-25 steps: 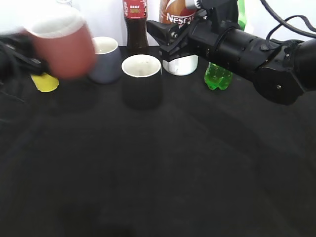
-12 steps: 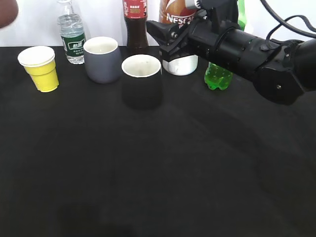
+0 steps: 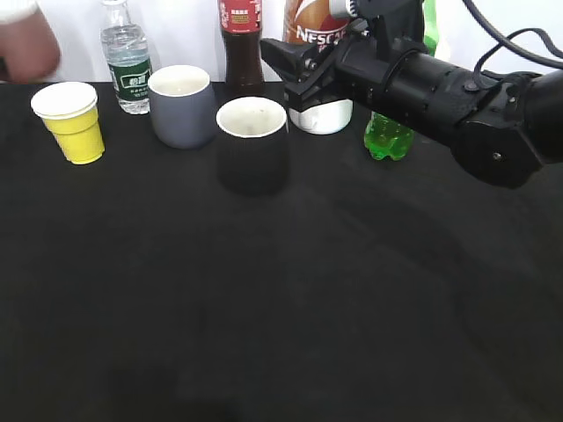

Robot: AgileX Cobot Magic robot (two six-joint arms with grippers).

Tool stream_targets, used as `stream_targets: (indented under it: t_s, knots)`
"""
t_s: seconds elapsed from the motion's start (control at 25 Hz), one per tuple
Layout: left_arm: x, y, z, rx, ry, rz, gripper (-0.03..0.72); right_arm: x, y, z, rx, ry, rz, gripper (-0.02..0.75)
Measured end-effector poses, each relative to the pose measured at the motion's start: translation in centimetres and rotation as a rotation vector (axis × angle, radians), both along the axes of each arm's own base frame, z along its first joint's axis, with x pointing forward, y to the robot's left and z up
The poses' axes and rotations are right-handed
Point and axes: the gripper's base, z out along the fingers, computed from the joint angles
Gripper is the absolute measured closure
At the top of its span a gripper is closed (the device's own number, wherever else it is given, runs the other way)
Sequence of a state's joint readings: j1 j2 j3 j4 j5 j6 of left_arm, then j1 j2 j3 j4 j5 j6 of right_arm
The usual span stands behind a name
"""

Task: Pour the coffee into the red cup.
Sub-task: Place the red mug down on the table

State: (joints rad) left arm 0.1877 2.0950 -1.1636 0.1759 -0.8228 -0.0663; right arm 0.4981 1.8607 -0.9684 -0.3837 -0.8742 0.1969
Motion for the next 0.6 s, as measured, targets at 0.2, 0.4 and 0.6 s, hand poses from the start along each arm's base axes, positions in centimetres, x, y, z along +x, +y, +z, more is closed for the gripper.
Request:
stream_targets:
  t_s: [0.2,0.4,0.6]
  knots:
    - [1.1,-0.3,-3.8,0.005,0.042,-0.037,0.615,0.0,0.0,-0.1,-0.012,0.012,-0.004,0.205]
    - [1.3,-0.3,-5.3,0.003,0.108,-0.037,0.613,0.0,0.0,-0.2,-0.016,0.015,-0.004,0.205]
    - [1.4,-0.5,-5.3,0.018,0.114,-0.061,0.6,0.0,0.0,-0.2,-0.016,0.015,-0.004,0.205]
